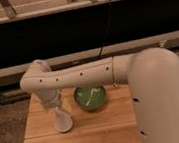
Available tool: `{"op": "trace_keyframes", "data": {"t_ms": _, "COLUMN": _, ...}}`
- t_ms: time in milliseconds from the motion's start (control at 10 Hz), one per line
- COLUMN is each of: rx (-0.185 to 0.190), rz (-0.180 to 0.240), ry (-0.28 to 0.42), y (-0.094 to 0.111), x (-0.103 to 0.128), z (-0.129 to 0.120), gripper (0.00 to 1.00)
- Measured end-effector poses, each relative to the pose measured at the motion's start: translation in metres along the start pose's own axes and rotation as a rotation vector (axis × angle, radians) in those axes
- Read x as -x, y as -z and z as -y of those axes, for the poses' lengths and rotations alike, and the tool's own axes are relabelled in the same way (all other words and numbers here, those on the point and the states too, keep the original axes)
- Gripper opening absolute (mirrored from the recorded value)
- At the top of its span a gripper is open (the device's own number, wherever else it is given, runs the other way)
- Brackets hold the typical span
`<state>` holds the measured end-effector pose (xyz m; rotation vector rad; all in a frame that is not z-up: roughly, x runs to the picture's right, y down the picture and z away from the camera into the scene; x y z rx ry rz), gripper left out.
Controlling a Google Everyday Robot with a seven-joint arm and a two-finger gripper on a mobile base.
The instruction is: Place the ceramic cup over the eraser
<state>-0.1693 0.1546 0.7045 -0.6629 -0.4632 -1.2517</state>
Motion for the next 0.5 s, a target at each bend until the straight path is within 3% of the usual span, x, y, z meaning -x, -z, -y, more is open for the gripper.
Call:
{"op": "trace_keyframes", "data": {"t_ms": 300, "rx": -0.027, "rz": 0.015, "ry": -0.012, "y": 0.0018, "x": -0.0029, "z": -0.0045, "gripper": 0.80}}
{"op": "trace_keyframes", "data": {"t_ms": 500, "rx": -0.024, "rz": 0.013, "ry": -0.008, "y": 0.0088, "x": -0.0024, "z": -0.0030, "gripper": 0.80}}
